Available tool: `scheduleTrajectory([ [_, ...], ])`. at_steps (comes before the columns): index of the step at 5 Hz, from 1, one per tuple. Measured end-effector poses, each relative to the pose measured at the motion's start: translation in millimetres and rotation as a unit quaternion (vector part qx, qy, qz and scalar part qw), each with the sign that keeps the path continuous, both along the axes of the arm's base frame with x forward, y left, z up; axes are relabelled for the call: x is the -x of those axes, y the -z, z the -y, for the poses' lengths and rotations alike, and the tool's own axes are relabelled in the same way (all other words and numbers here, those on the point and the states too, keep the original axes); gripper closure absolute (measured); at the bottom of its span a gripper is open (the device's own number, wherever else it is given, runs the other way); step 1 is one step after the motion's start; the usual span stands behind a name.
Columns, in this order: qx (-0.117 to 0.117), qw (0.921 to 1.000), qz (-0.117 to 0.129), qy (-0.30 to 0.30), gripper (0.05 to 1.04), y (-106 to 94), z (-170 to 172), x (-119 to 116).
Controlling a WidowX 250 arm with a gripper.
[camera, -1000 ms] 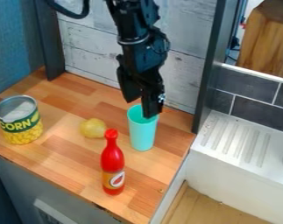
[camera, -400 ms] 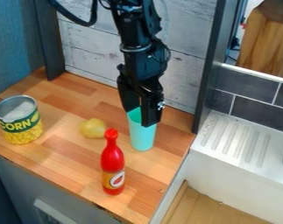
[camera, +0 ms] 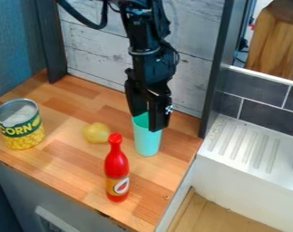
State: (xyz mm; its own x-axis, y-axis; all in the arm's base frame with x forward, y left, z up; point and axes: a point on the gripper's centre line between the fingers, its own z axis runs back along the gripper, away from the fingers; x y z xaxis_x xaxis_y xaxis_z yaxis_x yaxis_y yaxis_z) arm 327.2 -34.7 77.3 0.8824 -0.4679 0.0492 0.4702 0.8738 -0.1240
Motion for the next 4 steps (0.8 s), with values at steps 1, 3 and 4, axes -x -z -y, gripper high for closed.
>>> scheduleTrajectory([
  [1, -0.003, 1.0, -0.004, 0.005, 0.083, 5.0, 4, -5],
  [3, -0.013, 0.9995, -0.013, 0.027, 0.083, 13.1, 20, -10],
  [4, -0.03, 0.9988, -0.027, 0.027, 0.083, 21.0, 22, -13],
])
